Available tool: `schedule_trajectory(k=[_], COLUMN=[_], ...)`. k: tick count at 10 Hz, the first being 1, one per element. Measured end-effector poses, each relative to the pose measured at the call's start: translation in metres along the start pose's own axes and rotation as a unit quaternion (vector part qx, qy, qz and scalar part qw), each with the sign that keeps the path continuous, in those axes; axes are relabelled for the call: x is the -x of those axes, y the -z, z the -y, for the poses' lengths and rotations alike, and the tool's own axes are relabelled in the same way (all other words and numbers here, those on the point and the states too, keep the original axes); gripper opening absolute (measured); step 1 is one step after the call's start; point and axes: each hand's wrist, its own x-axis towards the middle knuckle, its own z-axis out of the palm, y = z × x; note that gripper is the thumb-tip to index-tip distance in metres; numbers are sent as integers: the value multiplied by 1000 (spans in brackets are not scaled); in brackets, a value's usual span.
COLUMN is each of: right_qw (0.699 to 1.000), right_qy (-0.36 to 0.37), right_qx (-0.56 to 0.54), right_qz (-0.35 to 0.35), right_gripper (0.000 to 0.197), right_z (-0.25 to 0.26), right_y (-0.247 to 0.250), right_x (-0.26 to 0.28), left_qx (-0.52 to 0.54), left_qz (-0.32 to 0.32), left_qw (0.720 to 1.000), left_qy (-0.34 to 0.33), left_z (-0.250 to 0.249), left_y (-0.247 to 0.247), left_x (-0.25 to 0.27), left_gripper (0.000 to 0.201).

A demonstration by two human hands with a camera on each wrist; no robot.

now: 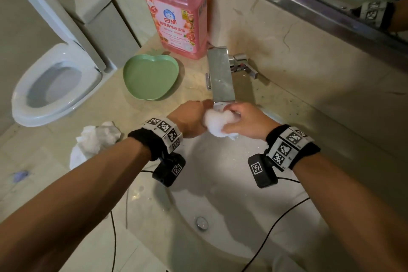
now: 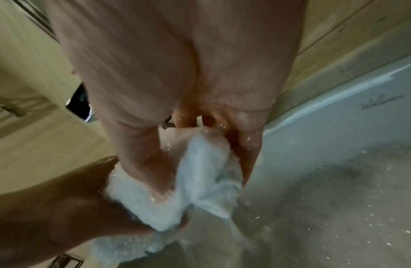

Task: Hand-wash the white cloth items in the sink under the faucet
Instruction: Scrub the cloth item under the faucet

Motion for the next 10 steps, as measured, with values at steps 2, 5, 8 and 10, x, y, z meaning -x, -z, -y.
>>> schedule_trajectory(k=[2,5,8,10], right_qw=[984,985,933,920], right_qy=[-94,-47,88,80], right_qx=[-118,163,346,378], right_qz=[98,39,-36,-57], right_gripper=[66,52,42,11], right_z=[15,22,-3,-8], right_y=[-14,-14,-13,-14], right_x=[-10,-16,-19,-23], left_qx=[-25,-143,-142,-98], left_qz=[-89,-20,22,30], left_qw=[994,990,987,990], left_qy=[-59,7,77,95], left_z=[1,-18,-26,-22], left_y=[12,5,-24,-32], left_x=[12,-3,-39,-46], left_gripper=[60,39,40,48])
